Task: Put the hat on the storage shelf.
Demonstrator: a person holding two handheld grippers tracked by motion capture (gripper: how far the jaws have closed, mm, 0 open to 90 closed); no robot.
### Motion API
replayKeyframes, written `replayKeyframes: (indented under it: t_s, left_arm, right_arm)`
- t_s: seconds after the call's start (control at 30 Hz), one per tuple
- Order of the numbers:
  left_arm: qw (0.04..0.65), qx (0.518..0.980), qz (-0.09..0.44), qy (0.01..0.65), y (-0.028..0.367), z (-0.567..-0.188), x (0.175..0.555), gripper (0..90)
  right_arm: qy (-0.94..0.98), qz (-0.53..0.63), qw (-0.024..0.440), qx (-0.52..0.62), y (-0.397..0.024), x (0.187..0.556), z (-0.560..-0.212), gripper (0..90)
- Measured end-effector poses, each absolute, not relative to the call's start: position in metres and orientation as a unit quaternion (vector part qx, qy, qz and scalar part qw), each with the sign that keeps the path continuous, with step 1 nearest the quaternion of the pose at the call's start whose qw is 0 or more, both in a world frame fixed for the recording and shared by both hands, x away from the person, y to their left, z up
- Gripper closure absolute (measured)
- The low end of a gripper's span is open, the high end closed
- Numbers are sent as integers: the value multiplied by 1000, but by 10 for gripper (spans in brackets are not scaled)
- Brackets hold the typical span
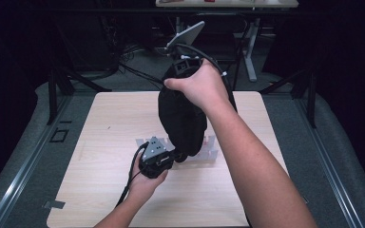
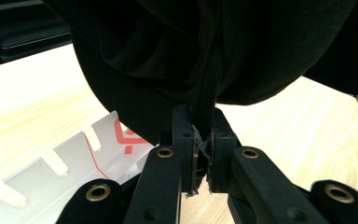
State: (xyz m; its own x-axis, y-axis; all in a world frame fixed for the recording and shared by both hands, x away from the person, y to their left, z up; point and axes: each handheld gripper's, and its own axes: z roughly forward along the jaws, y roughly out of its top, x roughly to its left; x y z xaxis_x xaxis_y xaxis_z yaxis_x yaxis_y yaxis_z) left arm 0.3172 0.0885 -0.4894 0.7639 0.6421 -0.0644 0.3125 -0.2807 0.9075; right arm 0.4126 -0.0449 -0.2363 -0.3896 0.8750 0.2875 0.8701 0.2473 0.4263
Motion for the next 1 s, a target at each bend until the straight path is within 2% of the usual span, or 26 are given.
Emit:
replayKeyframes:
  t_s: [0.5, 1.0]
  left_arm:
    - [545, 748, 125, 358, 104, -510, 321, 852]
    - [541, 759, 116, 344, 114, -522, 324, 849]
  right_arm:
    - [761, 282, 17, 584, -109, 411, -234, 675]
    - [752, 268, 28, 602, -165, 398, -275, 675]
